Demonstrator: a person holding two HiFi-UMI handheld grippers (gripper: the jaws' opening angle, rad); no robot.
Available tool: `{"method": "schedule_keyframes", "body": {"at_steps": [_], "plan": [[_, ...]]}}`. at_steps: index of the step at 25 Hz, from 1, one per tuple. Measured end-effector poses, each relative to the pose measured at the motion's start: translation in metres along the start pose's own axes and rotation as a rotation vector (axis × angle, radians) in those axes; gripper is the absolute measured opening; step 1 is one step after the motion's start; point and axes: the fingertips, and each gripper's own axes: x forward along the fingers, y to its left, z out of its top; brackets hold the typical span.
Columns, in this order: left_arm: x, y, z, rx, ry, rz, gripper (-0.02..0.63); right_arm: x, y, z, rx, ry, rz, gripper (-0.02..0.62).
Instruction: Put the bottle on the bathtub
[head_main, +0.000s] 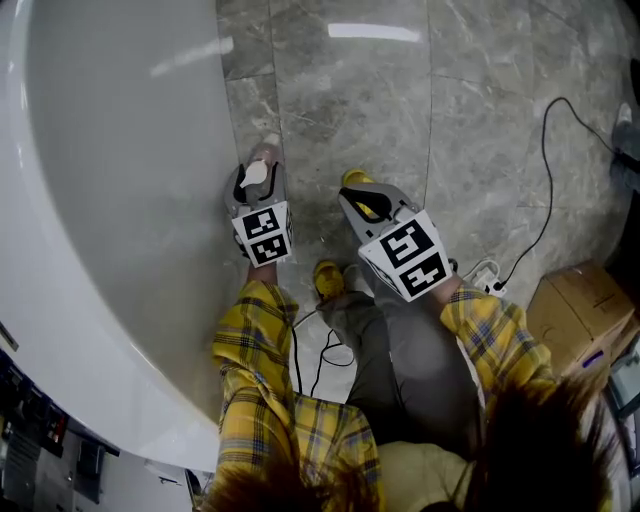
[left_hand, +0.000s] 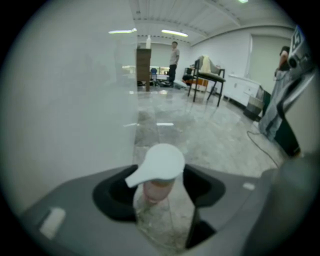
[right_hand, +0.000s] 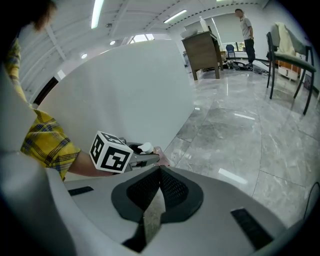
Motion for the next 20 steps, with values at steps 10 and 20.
{"method": "schedule_keyframes", "body": {"at_steps": [10, 20], "plan": [[-0.029, 0.002, 0.016, -0.026, 0.015, 0.036, 0.276, -0.023, 0.017, 0.014, 0.012, -0.032, -0.011, 0.014], [-0.089, -0.030, 0.072, -0.077, -0.028, 0.008, 0.276, -0.071, 0.049, 0.044, 0.014, -0.052, -0.011, 0.014]]}}
